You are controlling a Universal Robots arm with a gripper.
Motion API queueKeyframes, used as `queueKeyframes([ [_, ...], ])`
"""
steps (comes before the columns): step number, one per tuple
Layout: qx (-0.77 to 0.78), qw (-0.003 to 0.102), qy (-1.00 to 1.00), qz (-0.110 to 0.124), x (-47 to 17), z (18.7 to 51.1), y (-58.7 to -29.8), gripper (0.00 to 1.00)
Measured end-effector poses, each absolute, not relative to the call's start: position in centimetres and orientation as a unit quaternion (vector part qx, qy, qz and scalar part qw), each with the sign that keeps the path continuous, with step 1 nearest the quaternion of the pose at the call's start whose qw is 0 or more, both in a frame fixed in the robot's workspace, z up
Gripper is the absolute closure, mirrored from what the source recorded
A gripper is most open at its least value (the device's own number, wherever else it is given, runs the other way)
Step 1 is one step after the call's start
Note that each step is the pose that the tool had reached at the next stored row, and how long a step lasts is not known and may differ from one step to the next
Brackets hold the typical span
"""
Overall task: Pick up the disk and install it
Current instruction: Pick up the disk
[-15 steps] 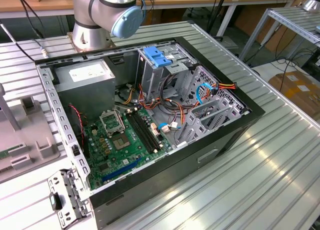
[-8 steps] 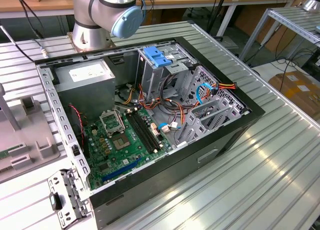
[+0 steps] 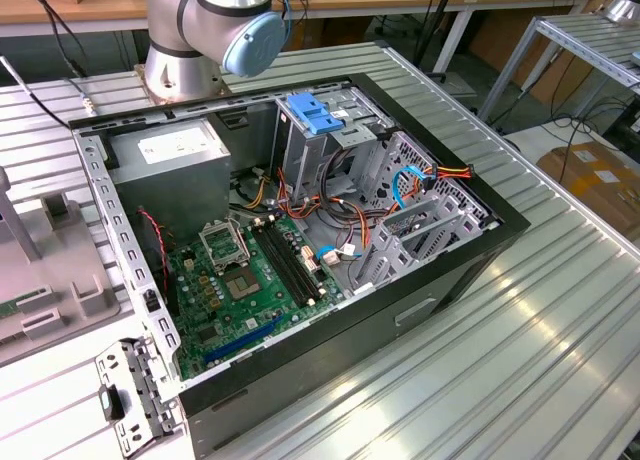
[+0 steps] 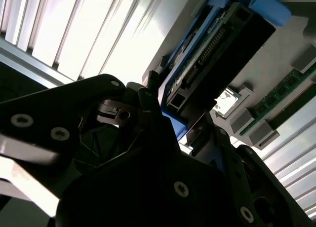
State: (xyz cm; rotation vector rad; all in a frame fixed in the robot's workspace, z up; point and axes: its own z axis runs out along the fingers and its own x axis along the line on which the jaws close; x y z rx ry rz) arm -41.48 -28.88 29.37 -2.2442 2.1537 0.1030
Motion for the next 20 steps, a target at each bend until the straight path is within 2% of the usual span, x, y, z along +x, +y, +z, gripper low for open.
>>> queueKeyframes([
  [20, -0.721, 0.015, 0.692, 0.033, -41.5, 27.8, -28.9, 0.52],
])
